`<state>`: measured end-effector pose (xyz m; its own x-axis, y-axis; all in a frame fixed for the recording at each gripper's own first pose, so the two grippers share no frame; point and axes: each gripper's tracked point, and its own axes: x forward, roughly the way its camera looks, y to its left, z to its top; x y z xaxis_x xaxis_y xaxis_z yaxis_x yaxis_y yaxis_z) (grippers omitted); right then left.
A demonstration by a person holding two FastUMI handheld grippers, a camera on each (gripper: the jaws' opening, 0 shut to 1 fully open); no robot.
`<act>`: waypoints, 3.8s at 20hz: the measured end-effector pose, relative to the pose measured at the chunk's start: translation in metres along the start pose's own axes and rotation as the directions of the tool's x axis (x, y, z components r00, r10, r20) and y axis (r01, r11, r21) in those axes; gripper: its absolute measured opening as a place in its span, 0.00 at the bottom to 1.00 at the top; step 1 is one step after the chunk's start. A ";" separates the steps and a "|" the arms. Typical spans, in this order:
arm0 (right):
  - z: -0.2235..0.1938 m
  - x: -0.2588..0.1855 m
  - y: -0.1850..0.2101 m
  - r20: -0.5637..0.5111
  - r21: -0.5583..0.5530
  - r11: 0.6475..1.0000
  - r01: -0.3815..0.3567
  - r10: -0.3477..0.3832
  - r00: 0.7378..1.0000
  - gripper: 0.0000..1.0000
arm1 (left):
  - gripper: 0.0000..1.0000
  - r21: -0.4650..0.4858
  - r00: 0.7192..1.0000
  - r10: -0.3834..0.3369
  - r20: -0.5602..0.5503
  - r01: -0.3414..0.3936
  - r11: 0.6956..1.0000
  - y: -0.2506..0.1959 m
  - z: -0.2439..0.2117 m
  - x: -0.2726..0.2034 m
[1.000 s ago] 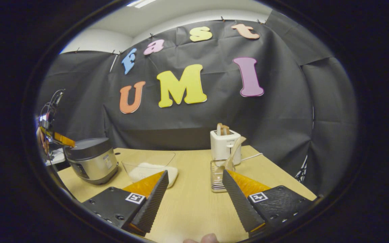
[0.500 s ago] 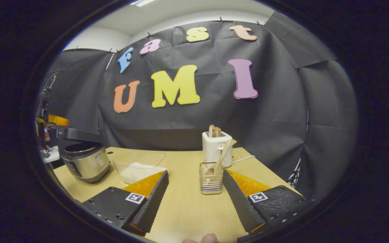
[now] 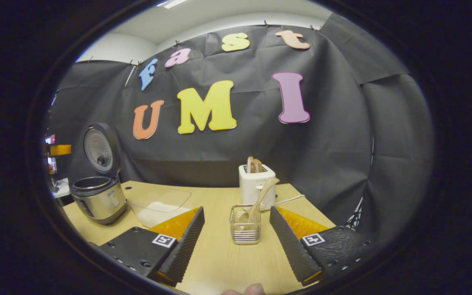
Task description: Close the left gripper, press the button to open the rice cooker; take a wooden spoon from the chopstick holder with the right hand, scoop a spoonful of rice and pour it into the rice cooker, then put the wooden spoon back into the chopstick holder.
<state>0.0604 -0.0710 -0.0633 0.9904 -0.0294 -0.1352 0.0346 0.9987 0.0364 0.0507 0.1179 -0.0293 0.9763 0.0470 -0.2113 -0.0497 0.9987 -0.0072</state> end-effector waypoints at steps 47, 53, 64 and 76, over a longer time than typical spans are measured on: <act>0.099 0.143 0.048 0.024 0.029 0.999 -0.044 0.044 0.999 0.00 | 1.00 -0.108 1.000 0.016 0.004 -0.016 0.994 0.012 -0.060 -0.041; 0.109 0.147 0.130 0.048 -0.036 0.996 -0.082 0.084 0.995 0.00 | 1.00 -0.100 0.999 0.027 0.028 -0.024 0.995 0.023 -0.054 -0.045; 0.035 0.205 0.222 -0.081 -0.183 0.980 -0.078 0.064 0.995 0.00 | 1.00 -0.088 0.990 0.086 0.113 -0.076 0.993 0.042 -0.050 -0.052; -0.029 0.234 0.246 -0.142 -0.329 0.944 -0.006 -0.043 0.989 0.00 | 1.00 -0.083 0.982 0.161 0.103 -0.153 0.985 0.074 -0.068 -0.059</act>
<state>0.2963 0.1692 -0.1145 0.9588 -0.0660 -0.2762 -0.0178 0.9567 -0.2905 -0.0245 0.1879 -0.0835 0.9720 0.2086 -0.1082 -0.2155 0.9749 -0.0560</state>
